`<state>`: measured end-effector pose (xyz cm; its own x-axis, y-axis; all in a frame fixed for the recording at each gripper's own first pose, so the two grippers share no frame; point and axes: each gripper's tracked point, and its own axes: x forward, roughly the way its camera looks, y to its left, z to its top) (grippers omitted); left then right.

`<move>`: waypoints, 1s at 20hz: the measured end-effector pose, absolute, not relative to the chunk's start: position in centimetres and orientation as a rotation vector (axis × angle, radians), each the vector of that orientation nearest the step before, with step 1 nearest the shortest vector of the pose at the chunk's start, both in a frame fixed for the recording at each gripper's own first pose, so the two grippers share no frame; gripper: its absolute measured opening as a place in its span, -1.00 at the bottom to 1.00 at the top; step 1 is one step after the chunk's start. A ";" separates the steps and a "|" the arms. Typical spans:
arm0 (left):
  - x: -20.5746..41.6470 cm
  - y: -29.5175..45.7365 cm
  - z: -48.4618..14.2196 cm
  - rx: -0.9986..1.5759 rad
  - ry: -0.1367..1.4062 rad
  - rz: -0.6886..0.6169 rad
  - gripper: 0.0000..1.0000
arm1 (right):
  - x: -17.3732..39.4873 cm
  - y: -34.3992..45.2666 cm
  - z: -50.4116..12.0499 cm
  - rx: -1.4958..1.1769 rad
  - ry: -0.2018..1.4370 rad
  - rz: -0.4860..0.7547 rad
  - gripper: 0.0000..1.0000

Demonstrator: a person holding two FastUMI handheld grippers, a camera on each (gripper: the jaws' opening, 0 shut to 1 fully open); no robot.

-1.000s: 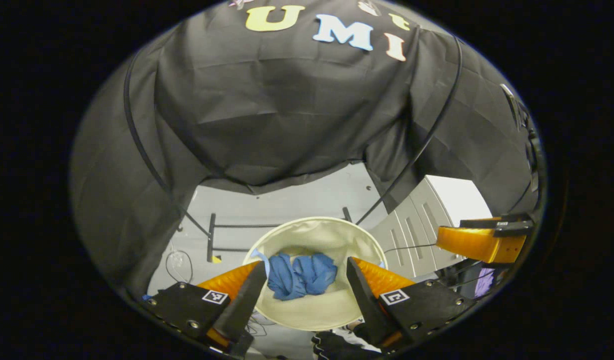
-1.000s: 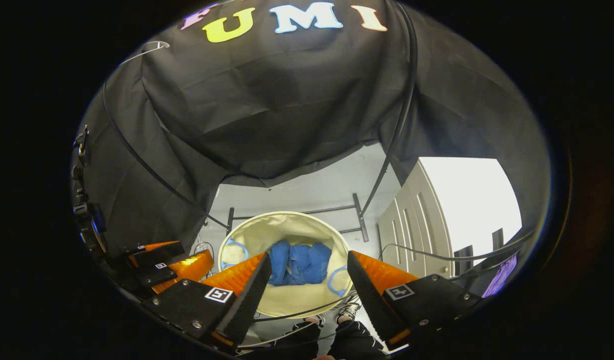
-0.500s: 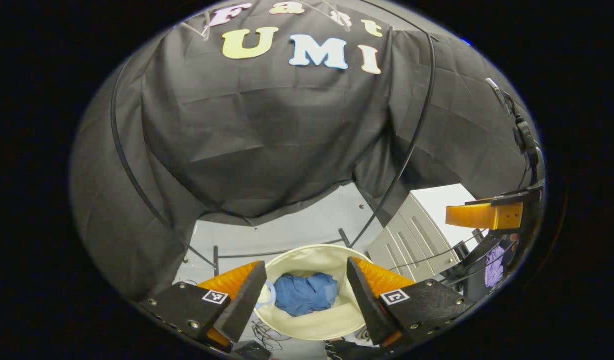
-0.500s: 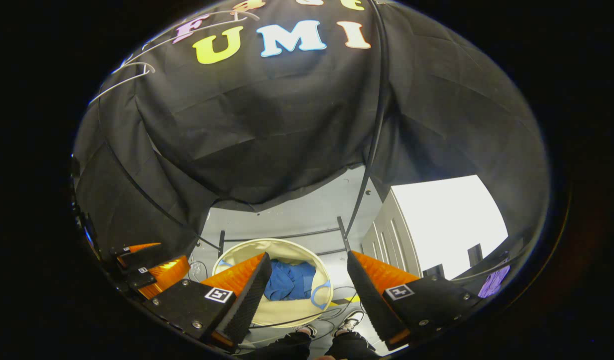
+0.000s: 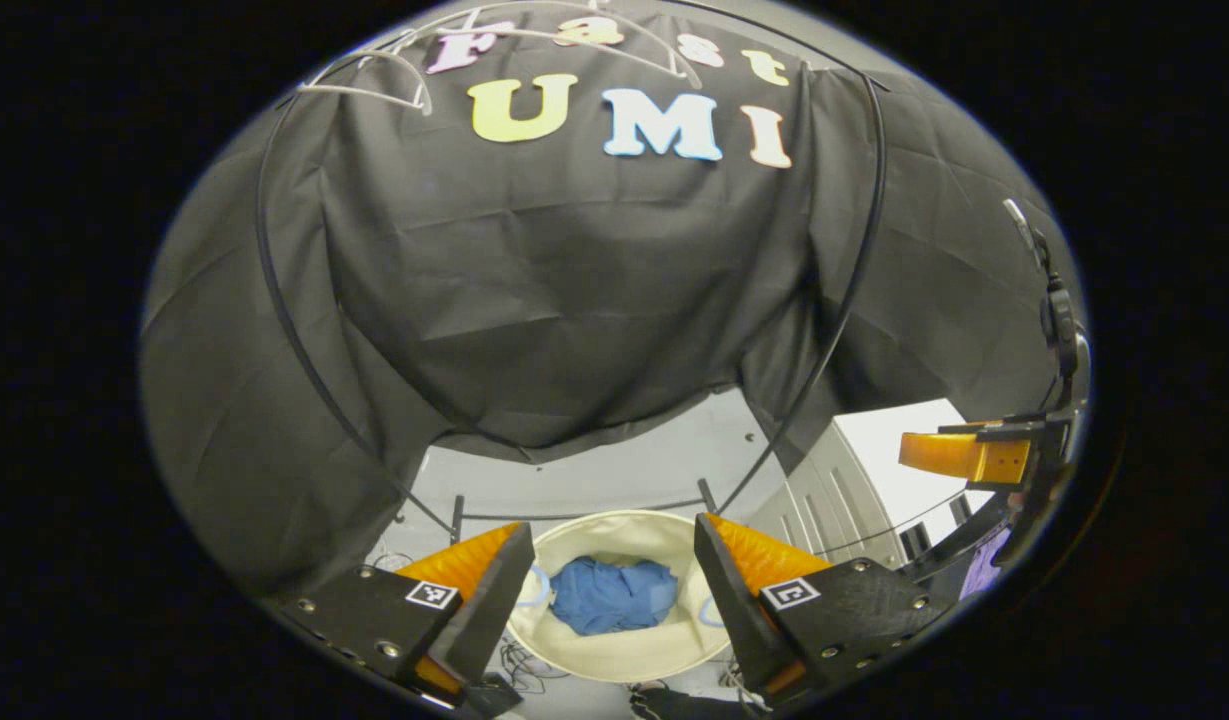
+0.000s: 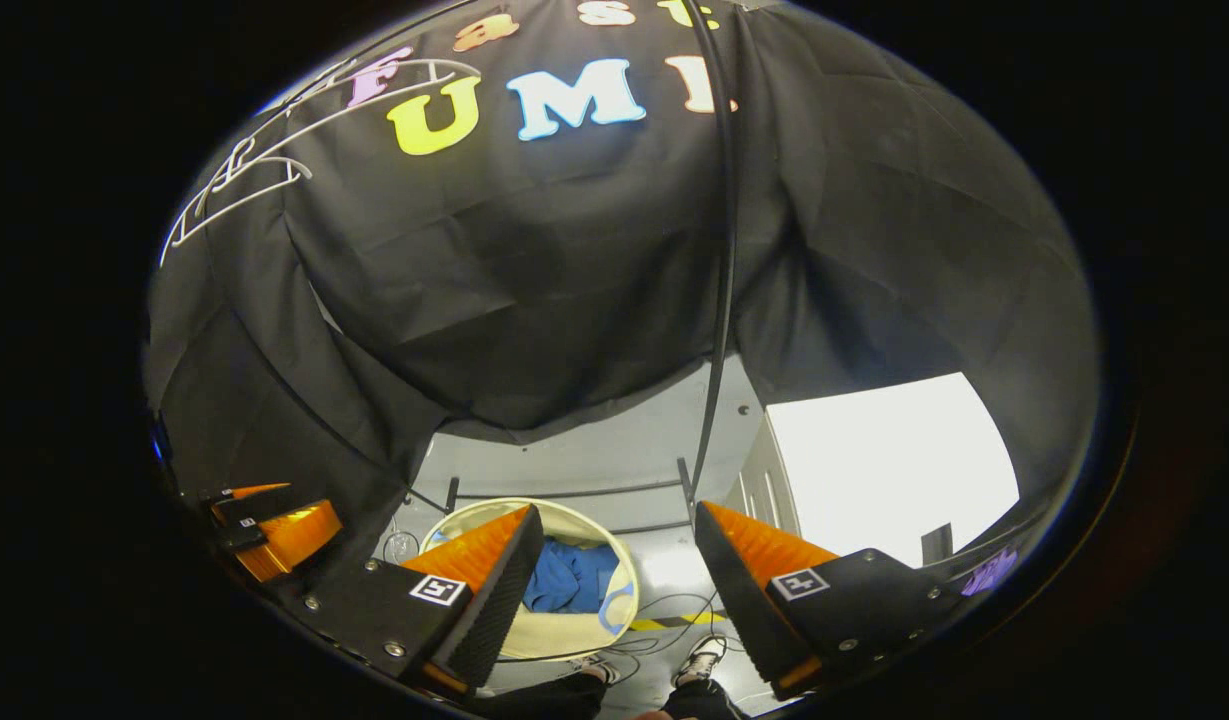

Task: Grasp the clothes on the hanger with both hands and then place them into the laundry hamper below.

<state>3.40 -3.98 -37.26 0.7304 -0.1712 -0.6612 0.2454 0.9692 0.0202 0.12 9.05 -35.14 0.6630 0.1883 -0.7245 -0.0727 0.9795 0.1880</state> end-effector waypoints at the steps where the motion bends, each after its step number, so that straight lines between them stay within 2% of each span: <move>1: 3.6 -4.5 -35.3 0.104 0.684 -0.214 0.87 | 0.6 7.8 -34.3 0.139 0.803 0.144 0.90; 7: 5.2 -7.8 -21.4 0.024 0.420 -0.114 0.82 | 2.8 2.6 -27.7 0.155 0.604 0.176 0.89; 12: 2.9 -8.9 -11.6 0.026 0.262 -0.040 0.82 | 4.4 0.2 -21.9 0.197 0.459 0.228 0.90; 17: 1.6 -9.7 -3.5 -0.007 0.131 -0.044 0.82 | 6.0 -1.8 -14.9 0.181 0.295 0.222 0.89; 18: 1.7 -10.3 -2.4 -0.007 0.100 -0.049 0.82 | 6.4 -2.2 -13.4 0.177 0.255 0.215 0.82; 20: 1.9 -10.6 -0.2 -0.022 0.054 -0.060 0.84 | 6.9 -2.9 -10.2 0.177 0.180 0.191 0.82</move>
<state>1.94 -10.61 -0.22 0.9967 -0.0607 -0.0533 0.0595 0.9979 -0.0240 6.94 -2.91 -10.21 0.9658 0.2040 -0.1601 -0.1725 0.9664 0.1907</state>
